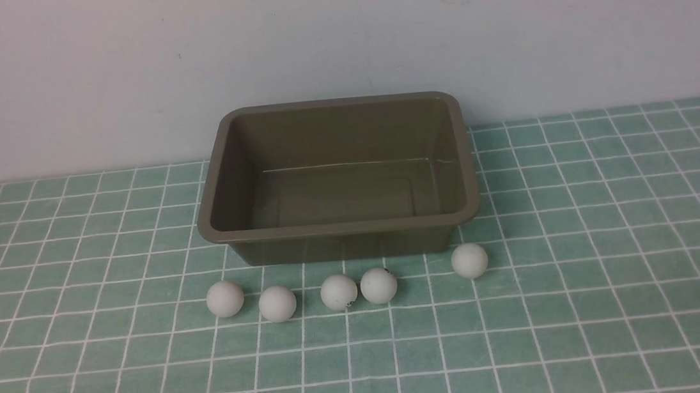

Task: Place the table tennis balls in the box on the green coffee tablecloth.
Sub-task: 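Reach for and grasp a ping pong ball on the table beside the basket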

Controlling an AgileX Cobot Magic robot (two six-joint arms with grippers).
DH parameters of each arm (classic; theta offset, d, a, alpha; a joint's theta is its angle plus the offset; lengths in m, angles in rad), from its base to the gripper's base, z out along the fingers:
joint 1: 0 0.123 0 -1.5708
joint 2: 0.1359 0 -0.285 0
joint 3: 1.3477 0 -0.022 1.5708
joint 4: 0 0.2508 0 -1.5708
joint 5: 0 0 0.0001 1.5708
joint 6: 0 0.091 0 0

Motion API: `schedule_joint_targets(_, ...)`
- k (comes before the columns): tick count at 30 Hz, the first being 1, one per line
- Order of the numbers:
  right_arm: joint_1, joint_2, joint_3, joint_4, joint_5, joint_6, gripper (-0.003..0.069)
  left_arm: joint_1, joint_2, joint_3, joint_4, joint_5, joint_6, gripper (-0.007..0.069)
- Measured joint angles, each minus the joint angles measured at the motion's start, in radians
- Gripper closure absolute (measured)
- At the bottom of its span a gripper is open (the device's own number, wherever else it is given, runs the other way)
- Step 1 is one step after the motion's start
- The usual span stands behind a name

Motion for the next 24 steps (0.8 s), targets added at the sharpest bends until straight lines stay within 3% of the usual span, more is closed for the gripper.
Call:
schedule_joint_targets(8, 0.0, -0.001, -0.123, 0.018, 0.098, 0.0, 0.027, 0.0, 0.0, 0.0, 0.0, 0.0, 0.0, 0.0136)
schedule_joint_targets(24, 0.0, -0.001, -0.126, 0.073, 0.12, 0.0, 0.027, 0.0, 0.0, 0.0, 0.0, 0.0, 0.0, 0.0136)
